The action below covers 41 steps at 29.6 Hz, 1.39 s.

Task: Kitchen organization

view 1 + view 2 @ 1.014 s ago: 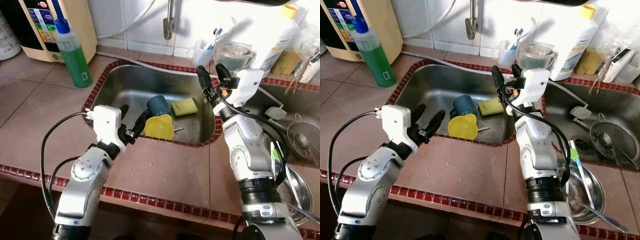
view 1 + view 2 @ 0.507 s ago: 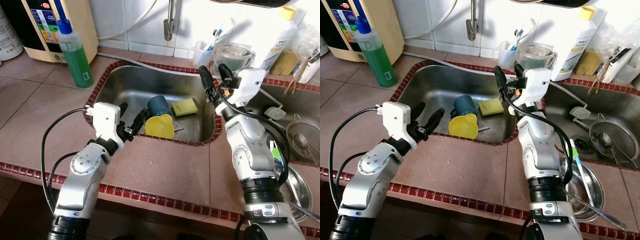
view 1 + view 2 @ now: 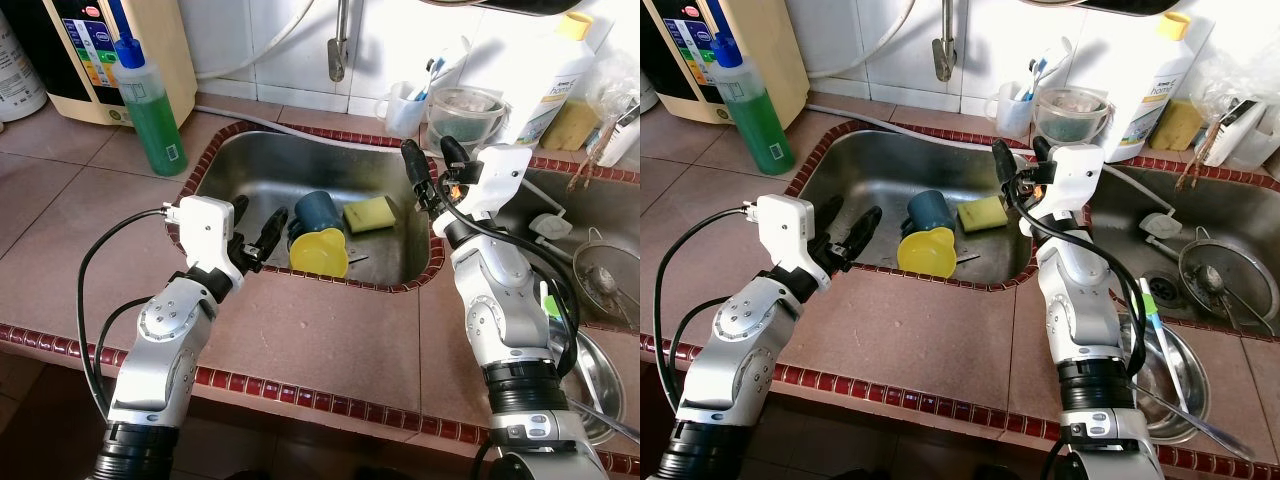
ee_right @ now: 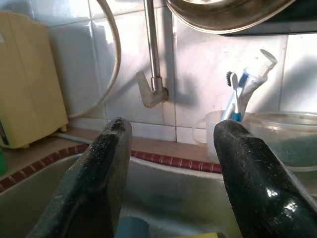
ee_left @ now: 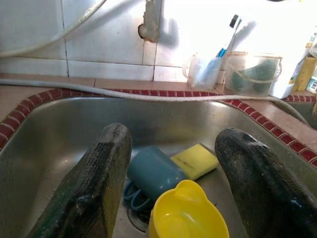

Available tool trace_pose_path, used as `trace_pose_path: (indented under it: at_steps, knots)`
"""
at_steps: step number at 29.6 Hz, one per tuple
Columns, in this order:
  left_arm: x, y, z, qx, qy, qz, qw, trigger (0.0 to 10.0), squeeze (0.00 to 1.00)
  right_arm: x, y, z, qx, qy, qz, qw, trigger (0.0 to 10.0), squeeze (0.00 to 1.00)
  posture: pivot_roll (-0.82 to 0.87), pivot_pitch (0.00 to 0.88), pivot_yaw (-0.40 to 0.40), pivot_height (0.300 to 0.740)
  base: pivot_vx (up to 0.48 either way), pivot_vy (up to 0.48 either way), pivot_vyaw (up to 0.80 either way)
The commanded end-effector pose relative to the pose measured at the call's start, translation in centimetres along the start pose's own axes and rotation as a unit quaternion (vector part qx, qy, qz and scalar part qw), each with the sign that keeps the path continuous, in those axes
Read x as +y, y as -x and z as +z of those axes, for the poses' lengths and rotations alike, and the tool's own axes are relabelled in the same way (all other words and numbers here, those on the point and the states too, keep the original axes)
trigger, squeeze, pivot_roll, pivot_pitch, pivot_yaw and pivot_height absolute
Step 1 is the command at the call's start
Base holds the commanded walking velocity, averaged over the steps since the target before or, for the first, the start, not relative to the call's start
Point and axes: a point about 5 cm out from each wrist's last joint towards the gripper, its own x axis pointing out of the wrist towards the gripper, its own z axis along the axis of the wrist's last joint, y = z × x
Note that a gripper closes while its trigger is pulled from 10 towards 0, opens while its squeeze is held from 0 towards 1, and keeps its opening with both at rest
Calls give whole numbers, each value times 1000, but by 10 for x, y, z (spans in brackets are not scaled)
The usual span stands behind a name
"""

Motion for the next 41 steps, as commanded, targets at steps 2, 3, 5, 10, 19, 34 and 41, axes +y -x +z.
trace_pose_path:
  at_steps: [2,3,5,10,19,34,41]
  knots:
    - [1,-1,-1,3,1,-2,1000,10000,0,-4,3,4,-5,8,-4,1000,10000,0,-77,146,20,740,0,0,0]
    - [1,-1,-1,4,0,-4,1000,10000,0,-4,3,4,-4,9,-4,1000,10000,0,-80,149,21,740,0,0,0]
    - [1,-2,-1,6,1,-5,1000,10000,0,-4,4,4,-3,9,-4,1000,10000,0,-83,151,24,740,0,0,0]
    - [1,-3,-2,8,0,-12,1000,10000,0,-4,4,5,-4,11,-5,1000,10000,0,-94,163,31,740,0,0,0]
    - [1,-5,-3,8,0,-11,1000,10000,0,-5,5,5,-3,13,-6,1000,10000,0,-98,165,26,740,0,0,0]
    - [14,7,-3,-9,-8,50,999,10000,0,-6,17,-2,6,10,-21,1000,10000,0,-84,91,2,740,0,0,0]
    - [14,7,-7,-9,-3,62,998,10000,0,-3,22,-7,11,3,-29,1000,10000,0,-93,46,5,740,0,0,0]
